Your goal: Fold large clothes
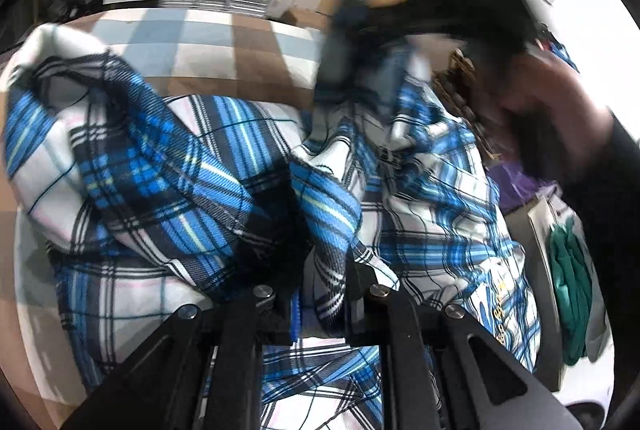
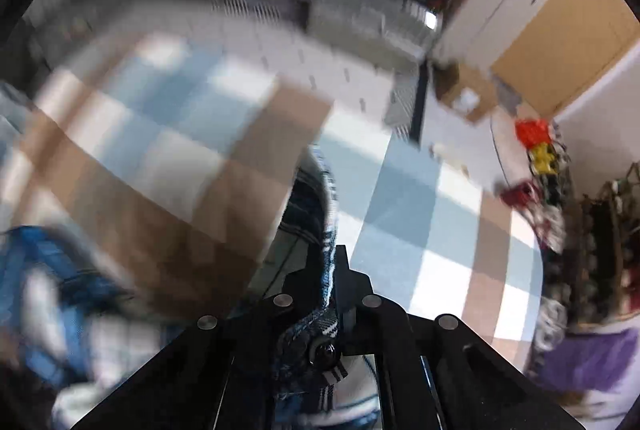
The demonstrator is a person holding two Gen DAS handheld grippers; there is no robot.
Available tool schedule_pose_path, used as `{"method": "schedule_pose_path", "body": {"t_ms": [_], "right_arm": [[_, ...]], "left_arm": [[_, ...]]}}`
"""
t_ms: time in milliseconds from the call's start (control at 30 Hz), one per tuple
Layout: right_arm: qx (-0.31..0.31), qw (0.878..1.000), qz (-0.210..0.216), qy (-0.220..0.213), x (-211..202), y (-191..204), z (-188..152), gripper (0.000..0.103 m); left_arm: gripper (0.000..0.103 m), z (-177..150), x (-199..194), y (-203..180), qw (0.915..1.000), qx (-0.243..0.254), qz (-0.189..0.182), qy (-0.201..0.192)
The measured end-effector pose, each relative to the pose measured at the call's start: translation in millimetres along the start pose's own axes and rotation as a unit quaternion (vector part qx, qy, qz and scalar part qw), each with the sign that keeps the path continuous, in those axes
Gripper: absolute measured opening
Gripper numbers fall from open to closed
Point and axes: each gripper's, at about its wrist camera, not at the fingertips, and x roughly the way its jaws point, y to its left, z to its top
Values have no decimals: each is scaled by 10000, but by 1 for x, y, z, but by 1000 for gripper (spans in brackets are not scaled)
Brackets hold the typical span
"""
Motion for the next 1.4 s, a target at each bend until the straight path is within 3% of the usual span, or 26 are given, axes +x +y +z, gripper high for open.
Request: {"method": "schedule_pose_path", "body": {"t_ms": [133,200,300,400,433,500,567,633,733,833,933,1000,1067,1100,1167,1200,1233,1267,1300,1333,1400], "right_arm": [[514,9913,343,-1162,-85,-22,-66,4],[702,9859,455,-1448,-108,-24,-112,4],[1319,9750,1017,-1474,-110,-28,-182,8],[1825,9600,1833,-1070,-93,-26,-238,9],[1862,9586,1899,-1022,-91,-22,-250,10],[1897,9554,1979,-1101,-98,-18,-269,12],[2044,9502,2007,-1226,-108,-23,-278,28],[2008,9509,1871,-1430,-123,-29,-273,57],[1808,9511,1690,-1849,-155,-38,-256,72],[1443,9571,1647,-1899,-167,-37,-222,82],[1147,9716,1502,-1421,-145,-24,-178,82],[849,9839,1288,-901,-115,-12,-154,82],[579,9928,951,-438,-92,-2,-143,78],[451,9959,734,-266,-81,3,-139,77],[449,9966,683,-132,-70,6,-136,72],[546,9962,660,-123,-69,3,-136,56],[635,9959,629,-112,-70,1,-135,32],[717,9953,630,-131,-73,-3,-138,22],[849,9942,636,-194,-78,-8,-141,15],[971,9929,632,-279,-82,-12,-142,17],[1188,9891,757,-421,-86,-23,-148,17]], "left_arm": [[9,0,-7,2,9997,-158,188,-68],[10,1,-12,-1,9993,-196,291,-99],[11,1,-15,-10,9990,-113,419,-61],[19,4,-11,-15,9992,10,401,16],[26,3,-11,-17,9995,69,320,20],[29,3,-15,-24,9987,281,417,-49],[29,2,-15,-31,9964,513,678,-53],[29,0,-13,-33,9949,656,765,-3],[30,-1,-10,-33,9940,766,766,155],[35,-3,-14,-34,9951,793,553,203],[38,-3,-33,-31,9975,680,174,49],[57,-3,-43,-29,9984,560,-30,-12],[68,-2,-59,-24,9983,488,129,-288],[71,-1,-62,-22,9982,446,206,-332],[74,7,-62,-17,9992,265,191,-240],[74,11,-59,-17,9995,209,158,-156],[74,17,-53,-20,9998,123,147,-31],[74,25,-41,-24,9998,58,125,169],[74,29,-35,-30,9995,62,108,294],[74,33,-24,-36,9985,123,186,506],[74,39,1,-50,9915,408,856,893]]}}
